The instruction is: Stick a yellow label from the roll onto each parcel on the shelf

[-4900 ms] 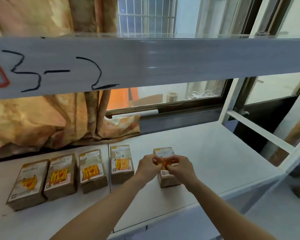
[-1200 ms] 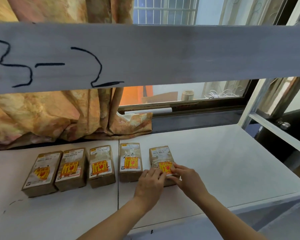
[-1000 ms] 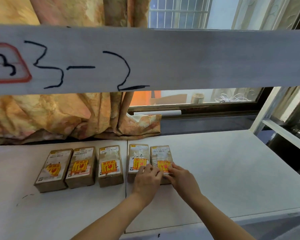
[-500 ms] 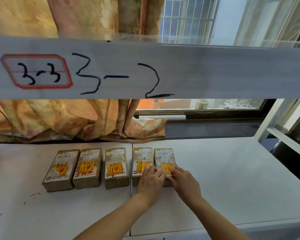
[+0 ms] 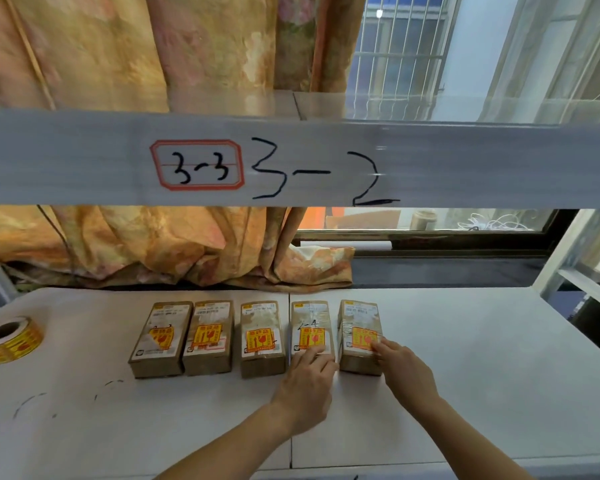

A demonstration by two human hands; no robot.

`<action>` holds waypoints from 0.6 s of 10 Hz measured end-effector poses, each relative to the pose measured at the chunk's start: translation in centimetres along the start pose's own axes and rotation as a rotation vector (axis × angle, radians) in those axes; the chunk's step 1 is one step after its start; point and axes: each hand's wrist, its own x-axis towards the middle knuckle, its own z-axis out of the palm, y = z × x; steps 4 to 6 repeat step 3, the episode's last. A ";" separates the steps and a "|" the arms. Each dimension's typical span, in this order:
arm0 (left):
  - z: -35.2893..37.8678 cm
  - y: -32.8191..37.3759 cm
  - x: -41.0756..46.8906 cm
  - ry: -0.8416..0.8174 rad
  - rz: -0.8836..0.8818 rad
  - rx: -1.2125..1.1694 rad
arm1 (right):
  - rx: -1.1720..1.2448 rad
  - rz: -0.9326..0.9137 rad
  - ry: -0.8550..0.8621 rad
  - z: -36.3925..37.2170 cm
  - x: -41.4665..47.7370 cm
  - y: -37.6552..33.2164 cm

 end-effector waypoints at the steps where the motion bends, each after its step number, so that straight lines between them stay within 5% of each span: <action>1: -1.2 0.1 -1.3 0.014 0.006 -0.050 | 0.029 0.024 0.007 -0.5 -0.2 -0.1; 3: -4.6 -1.9 -2.8 -0.036 -0.089 -0.266 | 0.324 0.076 0.142 -1.4 -0.6 -0.2; 6: -4.6 -1.9 -2.8 -0.036 -0.089 -0.266 | 0.324 0.076 0.142 -1.4 -0.6 -0.2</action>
